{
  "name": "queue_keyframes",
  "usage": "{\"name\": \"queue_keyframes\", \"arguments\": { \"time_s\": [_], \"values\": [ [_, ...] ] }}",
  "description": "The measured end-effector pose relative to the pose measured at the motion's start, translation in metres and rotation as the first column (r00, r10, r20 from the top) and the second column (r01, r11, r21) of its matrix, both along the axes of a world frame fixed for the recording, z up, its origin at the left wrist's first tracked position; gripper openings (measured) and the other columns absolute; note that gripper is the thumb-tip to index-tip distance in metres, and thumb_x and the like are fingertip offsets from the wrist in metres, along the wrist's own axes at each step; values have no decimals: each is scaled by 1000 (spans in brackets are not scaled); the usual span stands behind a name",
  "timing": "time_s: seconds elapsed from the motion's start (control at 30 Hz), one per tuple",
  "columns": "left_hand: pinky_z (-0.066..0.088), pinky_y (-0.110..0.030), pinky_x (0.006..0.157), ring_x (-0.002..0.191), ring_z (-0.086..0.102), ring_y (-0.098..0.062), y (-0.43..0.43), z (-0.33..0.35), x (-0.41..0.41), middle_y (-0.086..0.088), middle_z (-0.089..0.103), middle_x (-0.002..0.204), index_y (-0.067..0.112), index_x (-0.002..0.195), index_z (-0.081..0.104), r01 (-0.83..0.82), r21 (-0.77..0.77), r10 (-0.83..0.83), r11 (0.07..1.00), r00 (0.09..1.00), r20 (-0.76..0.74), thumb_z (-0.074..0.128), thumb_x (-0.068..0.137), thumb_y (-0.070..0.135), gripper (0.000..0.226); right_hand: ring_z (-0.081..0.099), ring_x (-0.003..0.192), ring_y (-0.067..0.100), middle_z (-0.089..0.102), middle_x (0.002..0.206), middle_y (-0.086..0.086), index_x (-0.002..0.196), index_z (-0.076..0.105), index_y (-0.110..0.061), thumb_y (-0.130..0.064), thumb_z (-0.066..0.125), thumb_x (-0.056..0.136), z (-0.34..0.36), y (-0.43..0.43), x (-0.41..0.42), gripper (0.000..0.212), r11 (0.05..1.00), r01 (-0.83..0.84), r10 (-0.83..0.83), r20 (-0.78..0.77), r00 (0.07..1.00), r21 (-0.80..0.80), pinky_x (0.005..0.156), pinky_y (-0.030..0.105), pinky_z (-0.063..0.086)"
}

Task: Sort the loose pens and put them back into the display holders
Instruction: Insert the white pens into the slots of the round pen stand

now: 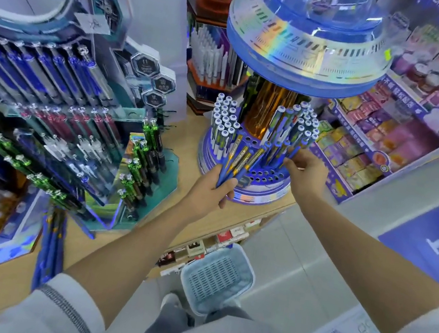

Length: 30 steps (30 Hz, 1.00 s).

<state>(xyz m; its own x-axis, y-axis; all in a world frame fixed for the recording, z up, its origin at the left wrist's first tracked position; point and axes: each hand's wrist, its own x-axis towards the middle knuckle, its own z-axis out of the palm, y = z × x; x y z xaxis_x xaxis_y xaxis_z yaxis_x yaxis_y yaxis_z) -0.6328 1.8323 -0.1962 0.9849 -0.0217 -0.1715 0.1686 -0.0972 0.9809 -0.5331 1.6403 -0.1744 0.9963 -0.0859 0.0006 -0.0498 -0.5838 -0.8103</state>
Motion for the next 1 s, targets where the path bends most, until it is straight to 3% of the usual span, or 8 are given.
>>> {"name": "queue_keyframes", "arguments": {
  "time_s": [0.17,0.3,0.43,0.6,0.67,0.77,0.83,1.0],
  "values": [
    [40,-18,49,50,47,-9,0,0,-2,-9,57,78,21,98,49,13,-14,-13,1000,1000,0,46,101,18,5,64,82,21,63,99,7,104,46,-15,-4,67,87,-2,0,-5,28,990,72,-62,-86,994,121,68,32,52],
    [41,-18,49,51,48,-11,-1,3,-6,-7,57,77,23,96,48,37,-18,-36,999,999,27,45,102,18,9,56,73,16,59,87,5,90,50,-14,-17,65,89,-5,1,-20,16,988,97,-91,-58,994,120,66,31,48],
    [40,-16,48,51,49,-11,-6,3,-11,-8,57,77,22,99,49,65,-13,-64,998,997,45,45,102,17,7,62,68,15,67,77,6,89,66,-11,-43,65,88,-1,5,-42,32,947,-92,147,-159,976,309,71,35,53],
    [40,-20,47,50,50,-10,-15,3,-14,-7,58,76,21,100,47,95,23,-96,995,994,55,47,101,15,6,64,76,23,68,83,13,97,62,9,-18,65,91,4,13,-62,29,859,-225,353,-214,911,460,71,27,56],
    [38,-20,45,51,51,-13,-17,4,-13,-5,60,77,16,102,49,104,33,-105,994,993,45,46,101,17,3,67,74,23,70,84,14,100,59,12,-17,64,92,6,9,-63,31,856,-153,284,-204,937,493,68,27,56],
    [37,-19,44,50,53,-12,-15,5,-8,0,62,79,9,113,50,71,73,-73,995,997,26,47,101,20,17,70,66,16,70,81,10,90,59,-6,-17,59,95,13,-5,-56,12,852,25,50,-130,990,523,62,25,56],
    [38,-16,45,50,50,-5,-13,7,-5,-1,60,78,9,112,52,54,86,-57,995,998,34,50,100,21,17,70,65,15,70,79,6,84,55,-14,-18,58,96,17,-16,-47,13,871,112,-98,-56,994,478,61,26,54],
    [37,-19,53,56,46,-2,-12,3,6,-6,55,79,7,106,55,55,133,-62,990,997,44,54,97,26,21,70,81,23,69,84,10,82,57,-28,-19,59,95,20,-24,-32,16,930,171,-181,-1,984,324,76,37,57]
  ]
}}
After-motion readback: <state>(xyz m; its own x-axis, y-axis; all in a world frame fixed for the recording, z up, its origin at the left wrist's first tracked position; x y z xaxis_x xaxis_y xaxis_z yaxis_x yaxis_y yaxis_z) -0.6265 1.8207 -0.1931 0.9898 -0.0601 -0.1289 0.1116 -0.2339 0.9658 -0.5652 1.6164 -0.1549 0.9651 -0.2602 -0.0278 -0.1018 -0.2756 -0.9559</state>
